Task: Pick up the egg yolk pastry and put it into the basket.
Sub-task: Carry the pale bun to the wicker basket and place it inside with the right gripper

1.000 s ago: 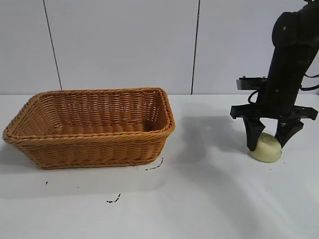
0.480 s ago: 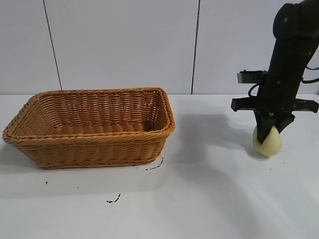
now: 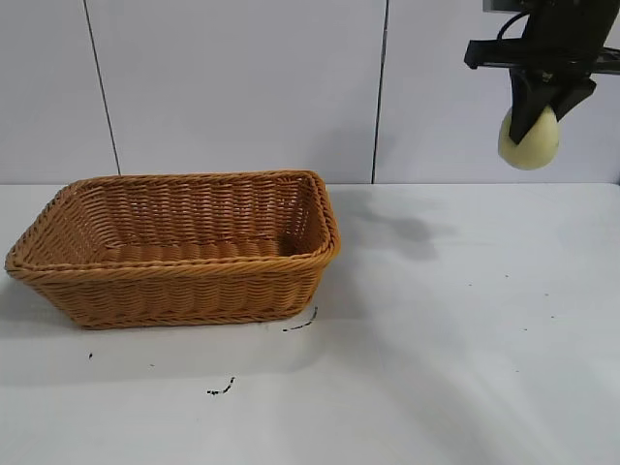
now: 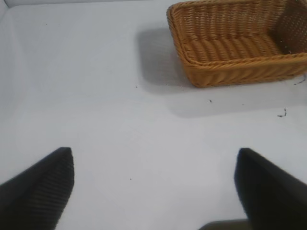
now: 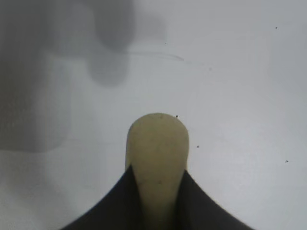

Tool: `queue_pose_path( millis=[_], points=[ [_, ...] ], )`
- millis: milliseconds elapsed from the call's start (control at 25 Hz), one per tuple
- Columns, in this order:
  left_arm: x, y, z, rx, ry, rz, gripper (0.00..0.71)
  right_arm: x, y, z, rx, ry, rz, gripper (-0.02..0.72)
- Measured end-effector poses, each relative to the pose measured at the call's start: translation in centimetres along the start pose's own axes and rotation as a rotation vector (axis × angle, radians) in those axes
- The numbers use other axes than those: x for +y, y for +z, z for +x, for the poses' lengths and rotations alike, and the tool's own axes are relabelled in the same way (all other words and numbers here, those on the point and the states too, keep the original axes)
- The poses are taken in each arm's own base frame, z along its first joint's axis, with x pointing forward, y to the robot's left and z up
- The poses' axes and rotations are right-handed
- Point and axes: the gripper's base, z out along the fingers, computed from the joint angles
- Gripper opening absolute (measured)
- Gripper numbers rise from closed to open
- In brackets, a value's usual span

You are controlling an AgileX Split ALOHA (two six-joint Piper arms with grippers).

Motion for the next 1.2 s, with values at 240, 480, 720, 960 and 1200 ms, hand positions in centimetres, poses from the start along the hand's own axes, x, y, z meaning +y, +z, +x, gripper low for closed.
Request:
queue_pose_path(
  millis=[240,480,720,960,1200],
  points=[
    [0.0,0.0,0.0,0.0,0.0,0.0,0.693,3.9,0.1,0.0,-0.005,-0.087,-0.023,0.098],
    [0.0,0.0,0.0,0.0,0.0,0.0,0.693,11.6,0.1,0.4,-0.091,-0.245,-0.082,0.098],
    [0.0,0.0,0.0,0.0,0.0,0.0,0.693,18.4,-0.4,1.4,-0.202,-0.367,-0.154,0.098],
    [0.0,0.0,0.0,0.0,0.0,0.0,0.693,25.0,0.2,2.7,-0.337,-0.446,-0.268,0.097],
    [0.0,0.0,0.0,0.0,0.0,0.0,0.693,28.9,5.9,3.4,-0.386,-0.414,-0.325,0.097]
  ],
)
